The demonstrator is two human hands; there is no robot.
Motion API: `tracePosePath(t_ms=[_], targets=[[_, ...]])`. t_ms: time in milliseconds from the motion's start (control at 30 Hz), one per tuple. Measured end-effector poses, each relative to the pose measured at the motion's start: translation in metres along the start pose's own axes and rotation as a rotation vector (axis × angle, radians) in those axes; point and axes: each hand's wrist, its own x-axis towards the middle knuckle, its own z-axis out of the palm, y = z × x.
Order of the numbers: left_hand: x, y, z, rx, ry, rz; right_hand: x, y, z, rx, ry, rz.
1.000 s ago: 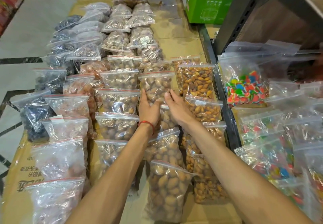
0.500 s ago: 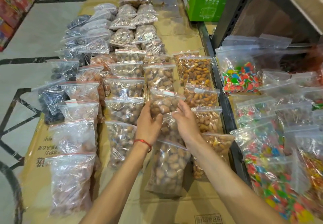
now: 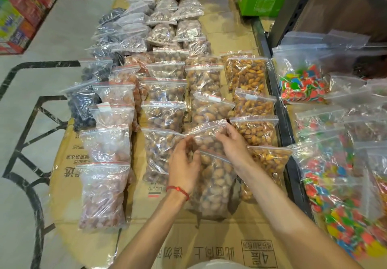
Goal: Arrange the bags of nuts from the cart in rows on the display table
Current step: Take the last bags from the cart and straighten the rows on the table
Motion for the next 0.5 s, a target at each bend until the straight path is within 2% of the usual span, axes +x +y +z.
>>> tracePosePath(t_ms=[133, 233, 333, 433, 500], targets=[[-0.001, 0.004, 0.006, 0.043, 0.003, -0.045, -0.006, -0.008, 0.000, -0.004, -0.008, -0.018], [0.002, 0.003, 0.012, -0.058, 0.027, -0.147, 0.003, 0.006, -0.004, 0.009, -0.023, -0.006], [0.002, 0.003, 0.013, -0.097, -0.006, -0.216, -0.002, 0.002, -0.002, 0.049, -0.008, 0.005], [0.004, 0.005, 0.015, 0.020, -0.067, -0.223, -0.002, -0.002, 0.001, 0.056, -0.003, -0.001], [0.008, 0.009, 0.016, 0.007, -0.122, -0.302, -0.001, -0.001, 0.002, 0.044, 0.006, 0.036]])
